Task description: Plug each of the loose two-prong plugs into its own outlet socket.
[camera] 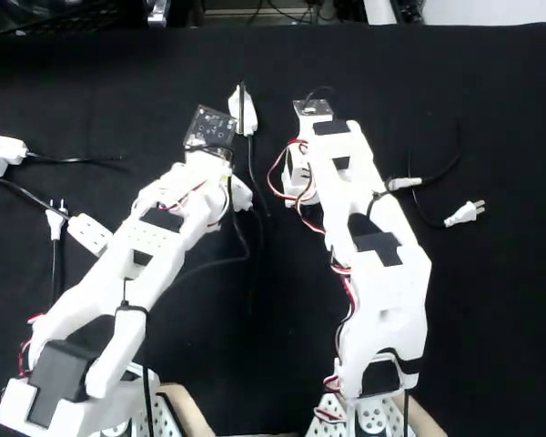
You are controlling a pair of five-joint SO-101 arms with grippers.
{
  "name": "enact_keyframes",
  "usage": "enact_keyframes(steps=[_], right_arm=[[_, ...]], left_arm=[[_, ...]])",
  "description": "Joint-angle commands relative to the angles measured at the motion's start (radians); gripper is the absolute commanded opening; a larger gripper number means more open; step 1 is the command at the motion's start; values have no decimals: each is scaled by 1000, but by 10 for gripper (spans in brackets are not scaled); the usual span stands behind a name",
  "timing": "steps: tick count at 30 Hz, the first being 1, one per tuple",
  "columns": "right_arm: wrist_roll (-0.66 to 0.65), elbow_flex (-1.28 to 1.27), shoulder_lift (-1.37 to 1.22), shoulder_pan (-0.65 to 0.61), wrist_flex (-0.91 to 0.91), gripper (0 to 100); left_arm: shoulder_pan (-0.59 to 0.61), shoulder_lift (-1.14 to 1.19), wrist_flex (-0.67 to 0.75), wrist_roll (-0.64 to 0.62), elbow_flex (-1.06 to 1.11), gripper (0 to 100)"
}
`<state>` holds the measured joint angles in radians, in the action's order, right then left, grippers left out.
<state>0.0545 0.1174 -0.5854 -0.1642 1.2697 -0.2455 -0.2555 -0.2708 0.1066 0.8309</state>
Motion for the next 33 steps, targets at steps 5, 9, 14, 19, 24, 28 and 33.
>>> enact_keyframes(steps=[5,9,14,19,24,28,33], right_arm=[[11,33,5,21,-21,31],[11,33,5,21,-23,31],[11,33,5,21,-23,31],[11,33,5,21,-23,31],[11,33,4,20,-23,31],[12,33,4,20,-23,31],[12,33,4,20,-23,31]], left_arm=[[-22,61,18,35,-79,30],[-16,77,26,35,-81,30],[-16,80,26,34,-88,30],[-15,81,21,32,-128,30],[4,83,18,49,-133,30],[4,89,17,83,-125,30],[2,173,5,87,-170,30]])
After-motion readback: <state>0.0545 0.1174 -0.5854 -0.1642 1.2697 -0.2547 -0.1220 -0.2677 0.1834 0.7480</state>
